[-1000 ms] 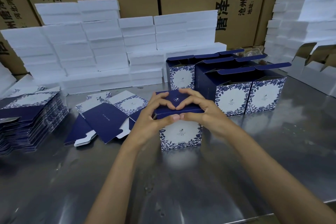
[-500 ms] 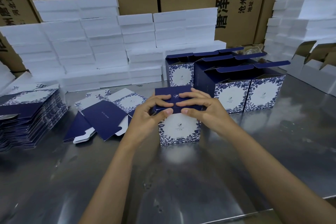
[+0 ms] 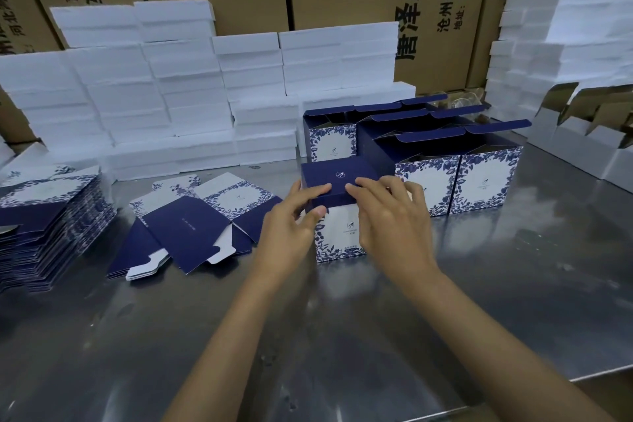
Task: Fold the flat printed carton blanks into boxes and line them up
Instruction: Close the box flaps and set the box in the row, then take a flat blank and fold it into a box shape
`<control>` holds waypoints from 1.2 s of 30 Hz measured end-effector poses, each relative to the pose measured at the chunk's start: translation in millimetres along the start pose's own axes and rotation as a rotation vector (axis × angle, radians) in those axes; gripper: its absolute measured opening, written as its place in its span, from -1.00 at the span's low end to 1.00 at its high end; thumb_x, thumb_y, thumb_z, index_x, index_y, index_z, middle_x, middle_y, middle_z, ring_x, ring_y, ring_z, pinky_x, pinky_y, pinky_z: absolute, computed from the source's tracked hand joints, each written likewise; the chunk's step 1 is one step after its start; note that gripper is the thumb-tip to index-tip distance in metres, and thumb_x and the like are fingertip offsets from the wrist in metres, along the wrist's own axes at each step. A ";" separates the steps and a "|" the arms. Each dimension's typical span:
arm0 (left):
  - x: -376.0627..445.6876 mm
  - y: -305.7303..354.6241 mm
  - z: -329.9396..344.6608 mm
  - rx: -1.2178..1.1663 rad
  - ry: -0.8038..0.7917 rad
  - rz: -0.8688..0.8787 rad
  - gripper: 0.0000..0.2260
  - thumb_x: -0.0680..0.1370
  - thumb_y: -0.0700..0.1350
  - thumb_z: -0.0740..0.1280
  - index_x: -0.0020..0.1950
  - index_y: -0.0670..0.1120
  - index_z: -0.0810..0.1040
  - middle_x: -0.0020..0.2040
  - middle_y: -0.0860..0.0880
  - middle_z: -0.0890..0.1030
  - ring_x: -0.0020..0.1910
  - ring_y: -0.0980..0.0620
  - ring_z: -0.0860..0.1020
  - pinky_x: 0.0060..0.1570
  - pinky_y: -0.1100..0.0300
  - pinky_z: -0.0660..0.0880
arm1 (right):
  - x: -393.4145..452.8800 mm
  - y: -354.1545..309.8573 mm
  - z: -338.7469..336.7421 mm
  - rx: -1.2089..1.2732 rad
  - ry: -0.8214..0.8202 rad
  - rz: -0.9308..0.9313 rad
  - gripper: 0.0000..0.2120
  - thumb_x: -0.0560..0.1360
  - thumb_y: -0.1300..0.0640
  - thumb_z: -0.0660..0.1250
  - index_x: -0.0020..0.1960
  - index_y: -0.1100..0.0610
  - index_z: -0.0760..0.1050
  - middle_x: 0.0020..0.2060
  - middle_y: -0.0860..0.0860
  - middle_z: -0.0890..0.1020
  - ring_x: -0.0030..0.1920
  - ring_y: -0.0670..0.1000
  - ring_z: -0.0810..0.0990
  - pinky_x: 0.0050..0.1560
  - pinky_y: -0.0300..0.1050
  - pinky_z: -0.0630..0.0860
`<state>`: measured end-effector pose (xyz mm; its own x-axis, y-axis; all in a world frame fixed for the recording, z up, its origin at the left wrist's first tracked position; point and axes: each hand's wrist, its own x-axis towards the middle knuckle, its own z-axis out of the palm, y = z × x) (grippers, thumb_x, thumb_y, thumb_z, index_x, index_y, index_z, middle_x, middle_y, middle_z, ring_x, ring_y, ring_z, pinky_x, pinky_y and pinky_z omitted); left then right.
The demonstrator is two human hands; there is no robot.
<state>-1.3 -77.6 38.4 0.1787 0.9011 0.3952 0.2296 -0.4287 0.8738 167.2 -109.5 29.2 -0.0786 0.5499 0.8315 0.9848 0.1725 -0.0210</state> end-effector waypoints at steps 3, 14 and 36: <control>12.6 2.0 13.5 0.056 0.020 0.013 -0.68 0.60 -0.26 0.34 0.27 0.08 0.62 0.21 0.03 0.65 0.20 0.07 0.59 0.29 0.17 0.47 | -1.6 -1.4 7.2 -0.068 -0.150 0.079 -0.45 0.39 0.31 0.44 0.38 0.22 0.53 0.32 0.14 0.60 0.29 0.23 0.57 0.26 0.15 0.50; 88.1 -19.3 34.8 0.108 0.087 -0.056 -0.69 0.62 -0.24 0.32 0.29 0.06 0.62 0.12 -0.14 0.65 -0.03 -0.05 0.66 -0.11 0.32 0.57 | 47.5 13.6 55.2 -0.078 -0.493 0.162 -0.33 0.61 0.18 0.19 0.63 0.18 -0.02 0.64 0.13 0.05 0.63 0.16 0.02 0.48 -0.01 0.28; 156.0 -48.2 42.2 0.107 0.078 -0.042 -0.70 0.63 -0.29 0.24 0.26 0.03 0.55 0.22 -0.02 0.60 0.07 -0.01 0.58 0.11 0.07 0.56 | 83.9 31.2 123.3 -0.049 -0.516 0.205 -0.29 0.61 0.20 0.18 0.65 0.14 -0.10 0.65 0.07 -0.05 0.64 0.11 -0.08 0.22 -0.04 0.53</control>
<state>55.9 80.9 45.9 0.0931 0.9188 0.3836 0.3372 -0.3916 0.8561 172.2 42.8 29.9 0.0619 0.8993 0.4329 0.9929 -0.0115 -0.1181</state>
